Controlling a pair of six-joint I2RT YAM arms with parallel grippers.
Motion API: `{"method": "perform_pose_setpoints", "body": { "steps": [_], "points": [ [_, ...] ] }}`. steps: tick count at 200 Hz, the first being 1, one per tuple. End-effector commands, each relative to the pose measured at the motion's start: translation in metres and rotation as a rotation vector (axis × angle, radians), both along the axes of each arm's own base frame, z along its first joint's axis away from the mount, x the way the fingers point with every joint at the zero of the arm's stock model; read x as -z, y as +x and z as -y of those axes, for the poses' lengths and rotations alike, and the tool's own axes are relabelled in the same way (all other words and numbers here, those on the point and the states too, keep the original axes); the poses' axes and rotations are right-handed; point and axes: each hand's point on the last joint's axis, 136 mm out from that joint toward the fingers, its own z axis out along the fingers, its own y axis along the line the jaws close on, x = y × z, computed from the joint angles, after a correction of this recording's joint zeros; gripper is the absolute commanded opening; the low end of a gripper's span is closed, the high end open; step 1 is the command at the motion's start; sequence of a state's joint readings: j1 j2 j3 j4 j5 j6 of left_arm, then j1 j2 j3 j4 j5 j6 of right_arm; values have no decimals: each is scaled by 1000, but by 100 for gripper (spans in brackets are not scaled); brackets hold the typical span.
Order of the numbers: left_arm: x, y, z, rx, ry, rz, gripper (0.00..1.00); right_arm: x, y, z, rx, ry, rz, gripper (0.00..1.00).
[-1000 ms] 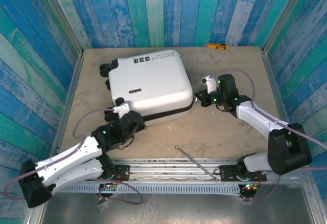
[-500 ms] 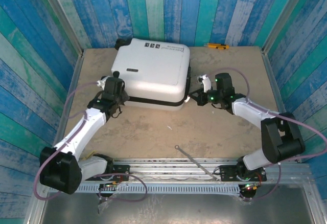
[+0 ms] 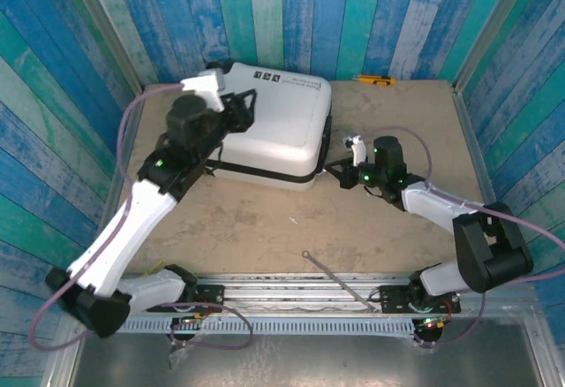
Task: Pack the luggage
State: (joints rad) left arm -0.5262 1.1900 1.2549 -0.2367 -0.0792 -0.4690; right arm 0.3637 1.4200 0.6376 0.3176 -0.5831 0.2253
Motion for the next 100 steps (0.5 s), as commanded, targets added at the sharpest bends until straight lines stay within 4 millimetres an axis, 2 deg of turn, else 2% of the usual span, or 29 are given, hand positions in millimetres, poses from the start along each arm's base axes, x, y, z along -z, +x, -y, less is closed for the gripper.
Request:
{"method": "perform_pose_setpoints", "body": {
  "steps": [1, 32, 38, 50, 56, 79, 100],
  "points": [
    [51, 31, 48, 106, 129, -95, 60, 30, -13, 10, 91, -28, -77, 0],
    [91, 72, 82, 133, 184, -184, 58, 36, -23, 10, 122, -29, -71, 1],
    [99, 77, 87, 139, 192, -199, 58, 38, -24, 10, 123, -33, -77, 6],
    [113, 85, 95, 156, 200, -226, 58, 42, -26, 9, 111, -44, -100, 32],
    [119, 87, 100, 167, 203, -237, 58, 44, -28, 8, 93, -58, -116, 40],
    [138, 92, 106, 183, 227, -267, 58, 47, -37, 6, 9, -139, -143, 56],
    [148, 94, 105, 190, 269, -270, 58, 35, -39, 10, -64, -187, -80, 58]
  ]
}}
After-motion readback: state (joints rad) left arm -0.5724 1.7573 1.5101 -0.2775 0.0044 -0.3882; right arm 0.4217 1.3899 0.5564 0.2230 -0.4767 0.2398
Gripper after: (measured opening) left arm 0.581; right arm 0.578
